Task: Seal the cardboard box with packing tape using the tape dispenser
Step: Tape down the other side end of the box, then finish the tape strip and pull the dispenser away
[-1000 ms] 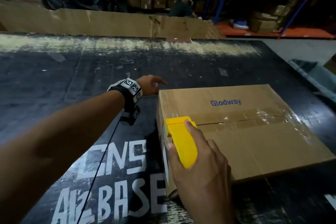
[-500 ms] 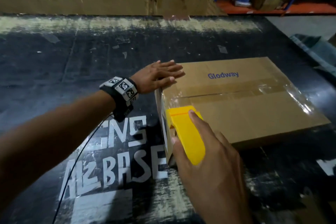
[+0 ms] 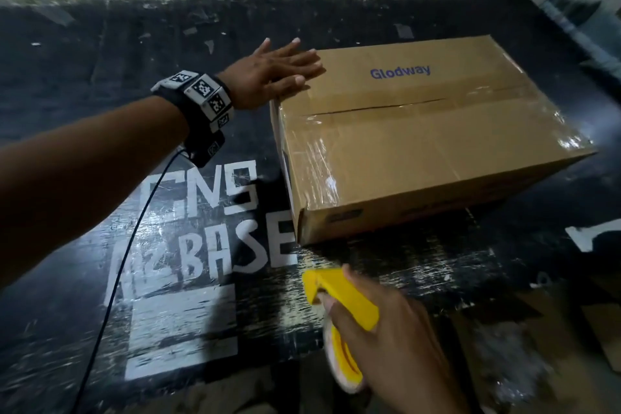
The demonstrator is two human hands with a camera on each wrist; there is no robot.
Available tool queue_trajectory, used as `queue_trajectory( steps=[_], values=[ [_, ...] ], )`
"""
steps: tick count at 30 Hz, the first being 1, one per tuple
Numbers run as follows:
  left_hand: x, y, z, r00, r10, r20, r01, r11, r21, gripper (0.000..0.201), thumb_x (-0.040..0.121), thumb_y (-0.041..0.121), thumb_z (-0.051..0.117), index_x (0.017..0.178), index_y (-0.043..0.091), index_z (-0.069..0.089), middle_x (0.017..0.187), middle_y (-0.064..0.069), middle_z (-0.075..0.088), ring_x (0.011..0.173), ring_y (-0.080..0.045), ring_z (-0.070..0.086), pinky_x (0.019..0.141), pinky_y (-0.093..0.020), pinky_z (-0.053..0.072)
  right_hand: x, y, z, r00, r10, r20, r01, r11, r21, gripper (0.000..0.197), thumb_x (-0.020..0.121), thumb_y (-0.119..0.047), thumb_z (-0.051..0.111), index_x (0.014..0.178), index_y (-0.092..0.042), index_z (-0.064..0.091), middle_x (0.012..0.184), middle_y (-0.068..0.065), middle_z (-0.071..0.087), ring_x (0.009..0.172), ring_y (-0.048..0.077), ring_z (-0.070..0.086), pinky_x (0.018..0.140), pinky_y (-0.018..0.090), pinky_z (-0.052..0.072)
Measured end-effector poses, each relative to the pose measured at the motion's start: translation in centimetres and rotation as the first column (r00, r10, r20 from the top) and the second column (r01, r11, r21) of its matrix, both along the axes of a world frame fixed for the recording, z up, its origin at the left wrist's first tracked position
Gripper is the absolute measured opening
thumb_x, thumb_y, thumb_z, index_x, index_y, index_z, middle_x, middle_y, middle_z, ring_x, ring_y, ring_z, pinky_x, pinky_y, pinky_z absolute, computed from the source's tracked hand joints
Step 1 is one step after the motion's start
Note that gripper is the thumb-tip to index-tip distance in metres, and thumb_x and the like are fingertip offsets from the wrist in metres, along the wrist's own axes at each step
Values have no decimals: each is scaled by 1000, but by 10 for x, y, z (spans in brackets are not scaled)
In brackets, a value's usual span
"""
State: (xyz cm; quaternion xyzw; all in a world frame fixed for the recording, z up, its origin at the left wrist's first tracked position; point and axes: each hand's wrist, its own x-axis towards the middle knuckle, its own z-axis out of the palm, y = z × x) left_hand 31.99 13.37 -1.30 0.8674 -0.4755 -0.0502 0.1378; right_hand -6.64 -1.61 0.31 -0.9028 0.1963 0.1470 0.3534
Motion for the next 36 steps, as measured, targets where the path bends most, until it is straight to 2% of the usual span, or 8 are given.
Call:
queue_trajectory(
  steps=[3,8,11,15,22,25,31,36],
  values=[
    [-6,-2,3,998,54,28,-55,998,40,55,107,46,24,160,33,31,173,0,17,162,-26,-2,126,-61,-11,0,-14,-11,998,-63,26,58,985,162,55,74,-66,67,127,-55,60,125,-25,68,117,0,63,86,6,45],
    [-87,-4,28,995,27,-98,-43,984,-172,60,105,48,27,161,27,33,172,-2,21,162,-16,9,131,-51,-1,12,-45,9,976,-108,191,41,946,323,63,69,-74,64,128,-52,62,121,-34,66,112,-12,60,95,24,52],
    [-156,0,23,990,-121,-71,117,991,-64,78,96,66,41,164,32,20,175,2,9,163,-12,1,132,-45,-4,12,-61,8,960,-130,248,33,931,363,58,73,-69,67,127,-49,63,122,-33,67,111,-13,62,97,27,52],
    [-184,-1,-3,973,-137,186,121,988,93,79,96,71,38,164,38,14,175,5,7,163,-19,0,130,-52,8,11,-73,3,948,-137,287,6,909,417,56,77,-61,69,131,-47,62,127,-30,66,117,-7,62,95,20,52],
    [-187,-4,3,993,-73,92,67,996,58,78,94,68,46,162,40,22,174,6,15,163,-15,7,130,-53,11,-3,-110,10,927,-152,342,-42,866,499,63,77,-43,80,136,-45,57,135,-16,65,121,7,64,96,32,55],
    [-197,-17,13,998,47,38,-47,999,9,78,87,67,55,157,36,36,169,5,30,160,-16,20,128,-53,18,-14,-144,12,890,-244,385,21,865,501,67,81,-19,76,137,-48,53,135,-10,66,120,12,65,96,38,55],
    [-239,-121,23,993,119,-21,-120,990,-72,75,90,72,47,155,37,39,169,11,29,161,-8,9,131,-46,14,-21,-247,9,707,-534,463,259,806,533,43,93,-9,62,117,-45,58,89,-4,73,75,10,68,68,29,57],
    [-251,-236,15,983,177,41,-174,982,-73,72,93,64,45,159,45,24,173,12,17,162,-10,3,131,-47,10,-5,-360,-24,635,-572,519,393,817,421,22,92,-12,65,114,-15,63,111,11,65,99,24,64,71,20,52]
  ],
)
